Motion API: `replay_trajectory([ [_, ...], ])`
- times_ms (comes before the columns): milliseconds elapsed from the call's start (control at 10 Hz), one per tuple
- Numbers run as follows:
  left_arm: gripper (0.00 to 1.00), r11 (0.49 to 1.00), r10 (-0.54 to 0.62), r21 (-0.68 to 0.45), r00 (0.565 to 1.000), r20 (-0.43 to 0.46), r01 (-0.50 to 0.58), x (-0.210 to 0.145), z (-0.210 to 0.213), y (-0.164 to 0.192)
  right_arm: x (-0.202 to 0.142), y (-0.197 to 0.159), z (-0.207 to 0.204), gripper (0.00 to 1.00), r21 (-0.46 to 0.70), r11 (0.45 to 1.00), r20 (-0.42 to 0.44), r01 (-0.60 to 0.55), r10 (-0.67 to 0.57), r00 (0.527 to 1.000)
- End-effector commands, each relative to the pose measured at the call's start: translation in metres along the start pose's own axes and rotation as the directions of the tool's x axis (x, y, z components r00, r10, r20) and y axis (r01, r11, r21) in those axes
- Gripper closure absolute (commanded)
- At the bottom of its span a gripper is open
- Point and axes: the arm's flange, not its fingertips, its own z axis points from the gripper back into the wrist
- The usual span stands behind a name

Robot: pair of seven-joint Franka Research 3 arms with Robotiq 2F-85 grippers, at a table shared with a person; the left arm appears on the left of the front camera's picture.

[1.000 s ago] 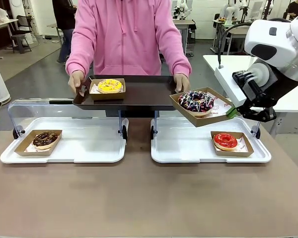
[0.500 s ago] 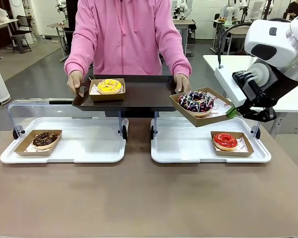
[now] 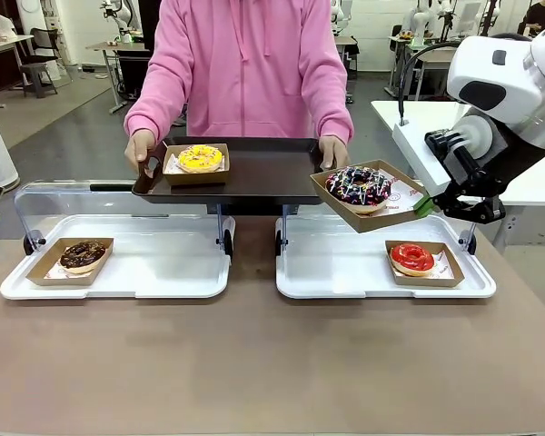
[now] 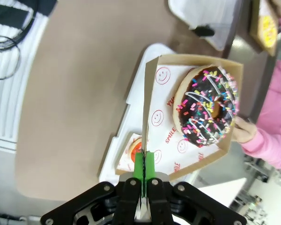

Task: Provide the desired donut to the person.
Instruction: Place the picked Paper togo box onto the Handle tray extended by the person.

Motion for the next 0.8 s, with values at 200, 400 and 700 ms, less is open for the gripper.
replay_trajectory([
  [200,0.0,1.0,-0.002,-0.003,1.0,0.017,0.002,-0.001,0.0,0.0,0.057,-0.139,-0.002,0.99,0.111,0.991,0.027,0.075,-0.079,0.997],
  [400,0.0,1.0,-0.002,-0.003,1.0,0.017,0.002,-0.001,0.0,0.0,0.076,-0.19,-0.025,0.99,0.073,0.983,0.03,0.168,-0.17,0.985],
  [700,0.0,1.0,-0.002,-0.003,1.0,0.017,0.002,-0.001,0.0,0.0,0.076,-0.245,-0.098,0.99,0.072,0.96,-0.024,0.27,-0.269,0.963],
])
